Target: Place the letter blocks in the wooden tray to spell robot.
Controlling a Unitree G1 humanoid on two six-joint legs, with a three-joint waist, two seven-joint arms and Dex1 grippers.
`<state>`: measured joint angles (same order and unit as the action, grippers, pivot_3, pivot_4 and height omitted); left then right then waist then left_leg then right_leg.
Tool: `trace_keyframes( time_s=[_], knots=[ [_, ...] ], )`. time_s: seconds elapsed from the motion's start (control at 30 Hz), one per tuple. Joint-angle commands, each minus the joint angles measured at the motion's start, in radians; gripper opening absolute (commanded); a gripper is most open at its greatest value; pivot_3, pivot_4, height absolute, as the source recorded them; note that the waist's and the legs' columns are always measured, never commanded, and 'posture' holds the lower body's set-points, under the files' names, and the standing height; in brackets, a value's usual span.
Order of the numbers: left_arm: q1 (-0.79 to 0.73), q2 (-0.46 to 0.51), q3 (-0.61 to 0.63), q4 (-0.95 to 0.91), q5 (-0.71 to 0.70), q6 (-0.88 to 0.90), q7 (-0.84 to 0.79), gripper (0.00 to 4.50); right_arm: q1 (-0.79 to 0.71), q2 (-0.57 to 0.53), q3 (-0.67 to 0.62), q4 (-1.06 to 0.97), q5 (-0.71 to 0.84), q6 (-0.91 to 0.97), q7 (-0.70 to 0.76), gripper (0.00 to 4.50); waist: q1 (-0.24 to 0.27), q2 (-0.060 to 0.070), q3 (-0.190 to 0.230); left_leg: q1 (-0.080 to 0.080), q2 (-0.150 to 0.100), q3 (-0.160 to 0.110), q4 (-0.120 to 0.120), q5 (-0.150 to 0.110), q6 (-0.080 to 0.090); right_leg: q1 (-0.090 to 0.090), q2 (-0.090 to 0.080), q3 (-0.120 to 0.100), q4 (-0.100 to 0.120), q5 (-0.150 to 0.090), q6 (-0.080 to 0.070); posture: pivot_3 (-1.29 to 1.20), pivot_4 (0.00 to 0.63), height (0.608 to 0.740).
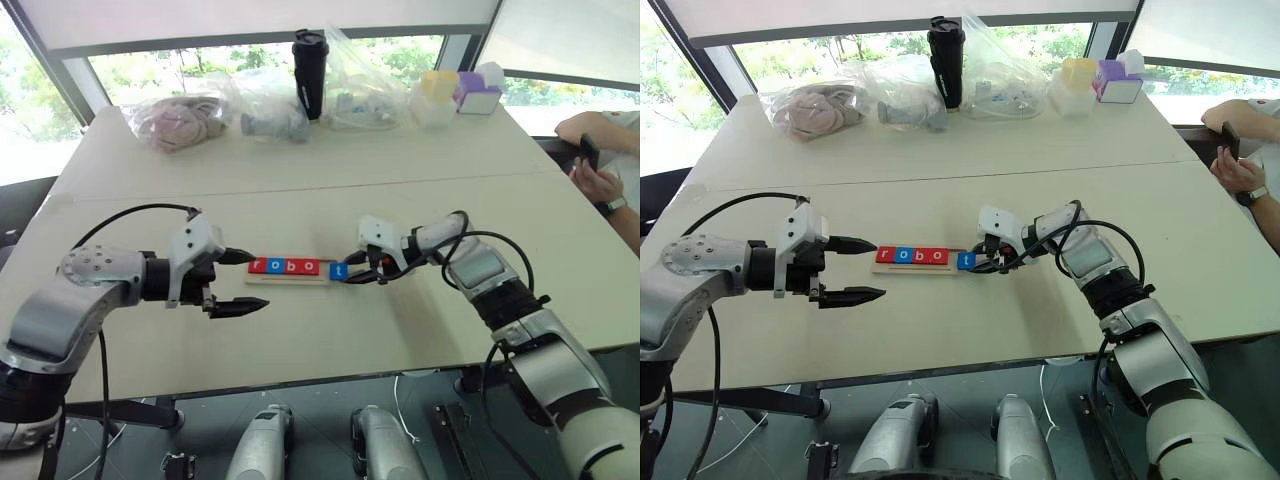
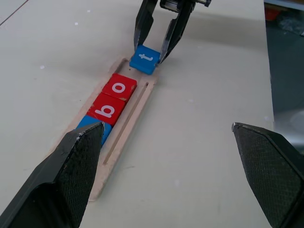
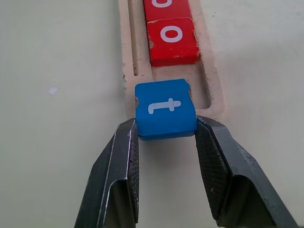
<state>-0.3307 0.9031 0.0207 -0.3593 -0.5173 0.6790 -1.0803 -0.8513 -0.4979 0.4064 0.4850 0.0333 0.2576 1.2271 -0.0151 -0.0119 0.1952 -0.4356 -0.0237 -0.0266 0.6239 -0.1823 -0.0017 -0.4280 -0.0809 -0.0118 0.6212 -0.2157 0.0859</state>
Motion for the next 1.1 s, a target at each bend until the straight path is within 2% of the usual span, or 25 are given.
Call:
trace_keyframes(
  time_s=[0.03, 0.43, 1.03, 1.1],
  knots=[
    [0.004, 0.004, 0.034, -0.041, -0.024, 0.009, 0.017, 4.50, -0.037, 0.028, -0.008, 0.049, -0.022, -0.036, -0.002, 1.24, -0.001, 0.000, 0.000, 0.000, 0.000, 0.000, 0.000, 0.000, 0.000, 0.000, 0.000, 0.000, 0.000, 0.000, 0.000, 0.00, 0.150, 0.740],
    [0.023, 0.011, 0.042, -0.054, -0.043, 0.016, 0.048, 4.50, -0.090, 0.087, -0.021, 0.172, -0.062, -0.089, -0.015, 1.24, -0.002, 0.000, 0.000, 0.002, 0.000, 0.000, 0.000, 0.000, 0.000, 0.000, 0.000, 0.001, 0.004, 0.000, 0.000, 0.00, 0.150, 0.740],
    [0.023, 0.009, 0.026, -0.041, -0.033, 0.001, 0.061, 4.50, -0.086, 0.108, -0.049, 0.134, -0.055, -0.077, 0.019, 1.24, -0.003, 0.000, 0.000, 0.004, 0.000, 0.001, -0.001, 0.000, 0.000, 0.000, 0.000, 0.001, 0.006, 0.000, 0.000, 0.00, 0.150, 0.740],
    [0.021, 0.008, 0.024, -0.037, -0.030, -0.002, 0.061, 4.50, -0.085, 0.107, -0.053, 0.121, -0.051, -0.075, 0.024, 2.21, -0.003, 0.000, 0.000, 0.004, 0.000, 0.001, -0.001, 0.000, 0.000, 0.000, 0.000, 0.001, 0.006, 0.000, 0.000, 0.00, 0.150, 0.740]
  ],
)
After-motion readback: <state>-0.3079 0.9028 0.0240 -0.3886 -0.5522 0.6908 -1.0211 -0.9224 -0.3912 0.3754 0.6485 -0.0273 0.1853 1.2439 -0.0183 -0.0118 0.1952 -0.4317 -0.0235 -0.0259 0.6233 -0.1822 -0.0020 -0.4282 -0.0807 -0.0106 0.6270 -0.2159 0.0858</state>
